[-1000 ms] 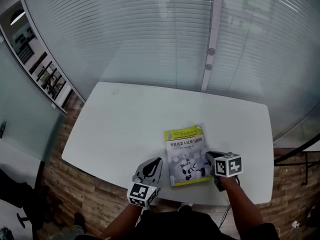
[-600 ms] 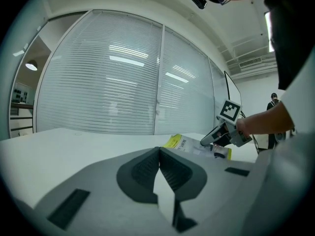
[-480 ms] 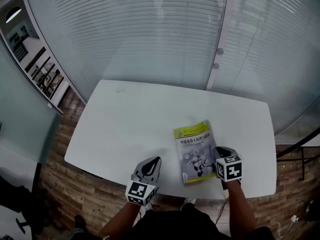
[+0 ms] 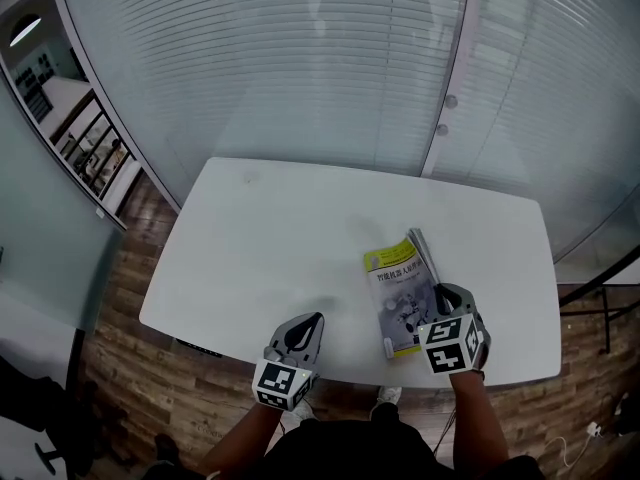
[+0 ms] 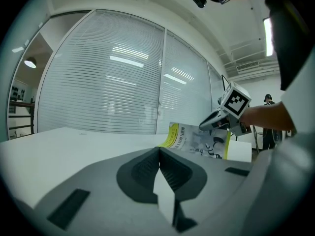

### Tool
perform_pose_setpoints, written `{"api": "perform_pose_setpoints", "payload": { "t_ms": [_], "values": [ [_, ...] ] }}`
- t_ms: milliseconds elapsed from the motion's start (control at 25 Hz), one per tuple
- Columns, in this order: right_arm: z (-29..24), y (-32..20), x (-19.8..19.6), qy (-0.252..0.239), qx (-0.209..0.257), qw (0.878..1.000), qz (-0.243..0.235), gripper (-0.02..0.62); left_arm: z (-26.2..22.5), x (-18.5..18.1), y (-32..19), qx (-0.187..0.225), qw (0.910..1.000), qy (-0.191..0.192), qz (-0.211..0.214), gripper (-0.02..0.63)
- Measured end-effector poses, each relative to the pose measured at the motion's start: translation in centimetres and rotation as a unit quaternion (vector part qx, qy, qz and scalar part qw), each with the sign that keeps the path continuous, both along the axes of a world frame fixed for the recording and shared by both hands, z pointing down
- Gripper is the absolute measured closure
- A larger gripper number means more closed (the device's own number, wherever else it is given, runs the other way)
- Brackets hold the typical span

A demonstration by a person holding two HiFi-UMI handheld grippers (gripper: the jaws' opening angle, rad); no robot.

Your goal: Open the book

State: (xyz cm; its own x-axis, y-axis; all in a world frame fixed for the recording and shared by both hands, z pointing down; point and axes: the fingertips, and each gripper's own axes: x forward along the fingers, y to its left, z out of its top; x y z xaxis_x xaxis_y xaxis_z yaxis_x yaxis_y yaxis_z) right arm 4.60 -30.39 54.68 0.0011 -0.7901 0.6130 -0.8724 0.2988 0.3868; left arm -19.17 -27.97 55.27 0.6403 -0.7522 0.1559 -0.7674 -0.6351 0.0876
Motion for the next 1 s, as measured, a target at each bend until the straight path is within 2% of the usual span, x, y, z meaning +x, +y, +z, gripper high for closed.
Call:
{"api": "perform_pose_setpoints", "payload": {
  "t_ms": [160,400,680,840,1000],
  "values": [
    [-0.7,0.0,-2.2,0.069,0.025,0.997,-0.014,0.571,1.2,-1.5,0.3,-0.012,0.9999,-0.006,0.005,0.595],
    [-3.7,1.8,-7.7,0.157,0.061,0.985,-0.035,0.571,-0.2,-5.5,1.8,0.011,0.9999,-0.002,0.013,0.595],
    [-5.1,2.9,-14.7,0.208,0.081,0.972,-0.068,0.571,0.3,-10.2,2.5,0.006,1.0000,-0.003,0.007,0.595],
    [-4.3,3.5,-19.3,0.235,0.078,0.964,-0.101,0.569,0.2,-11.9,2.8,0.012,0.9999,0.000,0.004,0.595],
    [-2.7,4.1,-22.6,0.252,0.072,0.957,-0.123,0.566,0.6,-13.4,3.4,-0.003,1.0000,-0.006,-0.005,0.595]
  ]
}}
